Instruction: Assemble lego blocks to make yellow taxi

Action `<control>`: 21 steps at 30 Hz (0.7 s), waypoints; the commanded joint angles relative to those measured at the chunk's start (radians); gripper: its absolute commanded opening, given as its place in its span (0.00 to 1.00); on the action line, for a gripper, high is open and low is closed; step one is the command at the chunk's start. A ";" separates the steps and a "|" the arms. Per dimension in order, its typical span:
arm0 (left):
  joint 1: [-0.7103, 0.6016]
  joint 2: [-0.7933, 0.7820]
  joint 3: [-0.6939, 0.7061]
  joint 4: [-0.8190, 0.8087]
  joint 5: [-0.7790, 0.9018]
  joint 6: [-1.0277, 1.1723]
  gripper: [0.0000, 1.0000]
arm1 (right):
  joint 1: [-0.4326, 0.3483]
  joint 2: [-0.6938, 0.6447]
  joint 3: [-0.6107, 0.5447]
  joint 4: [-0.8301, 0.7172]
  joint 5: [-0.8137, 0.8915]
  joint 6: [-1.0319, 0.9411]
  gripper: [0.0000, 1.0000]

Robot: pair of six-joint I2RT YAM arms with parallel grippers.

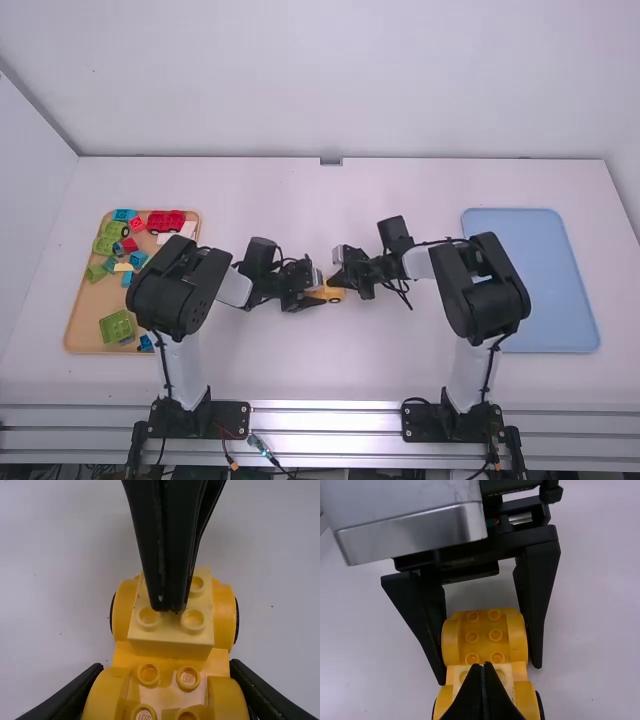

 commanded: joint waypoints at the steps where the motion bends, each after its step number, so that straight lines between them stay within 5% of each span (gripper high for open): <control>1: -0.018 0.010 0.001 -0.008 0.027 0.037 0.42 | 0.025 0.033 0.043 0.005 0.077 0.002 0.00; 21: -0.017 0.010 0.001 -0.008 0.028 0.038 0.42 | -0.045 -0.108 0.047 -0.069 -0.034 -0.088 0.00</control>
